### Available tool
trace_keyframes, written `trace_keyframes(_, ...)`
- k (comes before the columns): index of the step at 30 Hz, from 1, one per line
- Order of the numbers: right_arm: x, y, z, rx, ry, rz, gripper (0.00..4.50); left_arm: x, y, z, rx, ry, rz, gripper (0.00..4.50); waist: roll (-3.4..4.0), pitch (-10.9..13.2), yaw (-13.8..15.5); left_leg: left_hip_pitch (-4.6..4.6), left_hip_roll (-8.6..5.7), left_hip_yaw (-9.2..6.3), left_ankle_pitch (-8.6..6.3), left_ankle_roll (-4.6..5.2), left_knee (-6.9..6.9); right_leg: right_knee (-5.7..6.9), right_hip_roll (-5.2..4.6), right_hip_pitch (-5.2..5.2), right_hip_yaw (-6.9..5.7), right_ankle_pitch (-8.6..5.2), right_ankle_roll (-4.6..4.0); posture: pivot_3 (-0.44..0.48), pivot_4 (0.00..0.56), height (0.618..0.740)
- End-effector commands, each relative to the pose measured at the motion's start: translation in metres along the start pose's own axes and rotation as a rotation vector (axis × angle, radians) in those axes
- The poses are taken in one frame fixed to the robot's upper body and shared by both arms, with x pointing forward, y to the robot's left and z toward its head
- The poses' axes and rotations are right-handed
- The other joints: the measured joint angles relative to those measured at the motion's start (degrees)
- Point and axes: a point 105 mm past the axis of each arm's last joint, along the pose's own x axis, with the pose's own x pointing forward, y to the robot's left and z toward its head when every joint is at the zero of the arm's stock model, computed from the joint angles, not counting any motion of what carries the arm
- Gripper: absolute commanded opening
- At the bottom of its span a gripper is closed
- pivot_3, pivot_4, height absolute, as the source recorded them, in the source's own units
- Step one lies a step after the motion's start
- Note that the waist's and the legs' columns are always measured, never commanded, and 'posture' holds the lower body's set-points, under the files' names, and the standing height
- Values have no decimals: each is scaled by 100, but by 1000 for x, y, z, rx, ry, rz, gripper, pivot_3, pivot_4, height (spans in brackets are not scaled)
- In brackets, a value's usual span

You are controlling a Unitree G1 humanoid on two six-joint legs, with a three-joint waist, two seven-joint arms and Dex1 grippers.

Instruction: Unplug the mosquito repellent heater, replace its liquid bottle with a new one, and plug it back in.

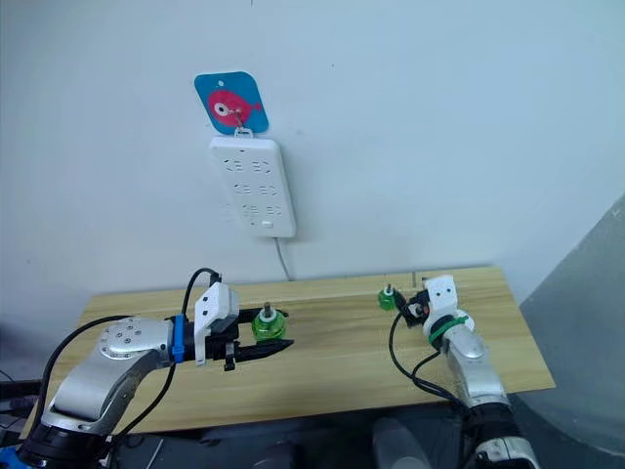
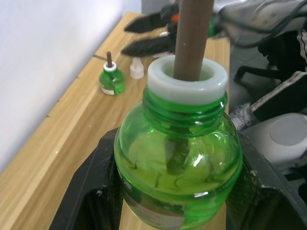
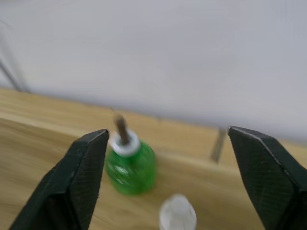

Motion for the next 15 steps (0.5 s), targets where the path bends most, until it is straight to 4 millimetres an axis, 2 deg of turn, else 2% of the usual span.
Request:
trace_keyframes(1,-12,48,54,-72,-12,375,4091,2,-3,14,16,-46,-52,2268,0,5,-8,1,0,2,0,0,1,1,0,0,2,0,0,-177,115,710)
trace_keyframes(4,-35,88,79,-135,17,670,4091,6,-3,20,25,-63,-74,2268,-2,16,-21,3,2,0,0,0,0,-1,2,0,-1,-1,-1,-190,110,710)
trace_keyframes(6,-42,110,106,-152,-18,804,4091,12,-3,29,42,-88,-100,2268,-8,21,-40,2,6,-7,0,0,-1,-1,8,-1,-6,-2,-3,-200,113,710)
trace_keyframes(10,-36,127,136,-153,-67,875,4091,20,-5,41,67,-119,-147,2268,-23,22,-60,0,6,-4,0,0,0,-6,9,2,-3,-2,-2,-204,110,710)
trace_keyframes(15,-30,135,140,-136,-66,918,4091,26,-5,47,77,-140,-168,2268,-26,24,-52,-10,5,-6,-2,0,-2,-14,8,-5,-6,-2,-2,-196,105,710)
